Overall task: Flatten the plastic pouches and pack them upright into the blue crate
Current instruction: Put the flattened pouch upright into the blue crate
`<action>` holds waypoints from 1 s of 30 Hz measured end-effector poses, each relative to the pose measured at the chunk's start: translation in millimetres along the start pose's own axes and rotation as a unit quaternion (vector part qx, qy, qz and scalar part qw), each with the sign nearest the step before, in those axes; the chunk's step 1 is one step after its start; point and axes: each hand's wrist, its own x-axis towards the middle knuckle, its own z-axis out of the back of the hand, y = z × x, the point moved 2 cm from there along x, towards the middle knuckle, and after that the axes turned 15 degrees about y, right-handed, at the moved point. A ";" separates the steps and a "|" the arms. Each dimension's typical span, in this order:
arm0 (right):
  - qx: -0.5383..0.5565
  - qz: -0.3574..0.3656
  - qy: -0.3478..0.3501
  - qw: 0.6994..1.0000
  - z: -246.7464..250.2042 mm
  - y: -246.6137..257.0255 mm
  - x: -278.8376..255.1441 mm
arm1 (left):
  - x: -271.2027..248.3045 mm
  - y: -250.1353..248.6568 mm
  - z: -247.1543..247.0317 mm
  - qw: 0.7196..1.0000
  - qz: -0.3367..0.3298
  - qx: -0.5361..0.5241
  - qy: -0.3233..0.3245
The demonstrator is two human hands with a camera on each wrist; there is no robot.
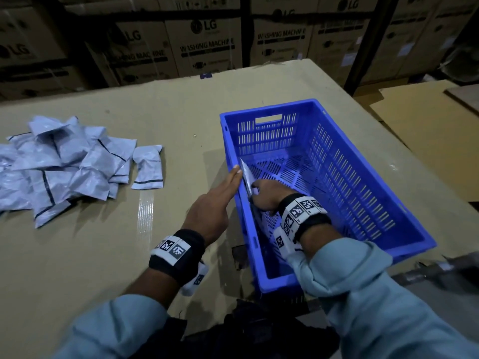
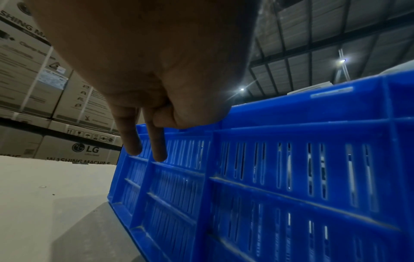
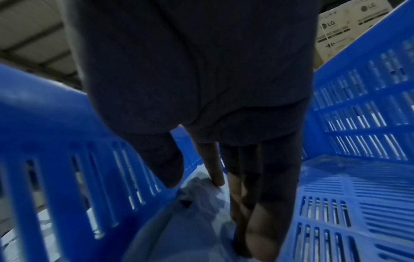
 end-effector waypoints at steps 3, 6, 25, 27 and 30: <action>-0.005 0.010 0.002 1.000 1.9 1.7 -1.4 | -0.5 0.0 -0.2 1.000 0.005 0.000 0.003; -0.027 0.004 -0.012 1.000 2.8 1.6 -2.0 | -1.0 1.0 -1.1 1.000 0.002 -0.002 0.003; -0.040 -0.023 -0.239 0.970 54.0 13.8 -52.8 | -34.7 80.0 1.8 0.995 0.070 -0.035 -0.067; -0.070 -0.034 -0.254 0.964 61.9 26.9 -63.8 | -49.9 105.6 0.6 0.989 0.115 -0.061 -0.065; -0.102 -0.031 -0.275 0.956 66.4 52.5 -76.8 | -73.9 142.7 -0.8 0.979 0.183 -0.075 -0.059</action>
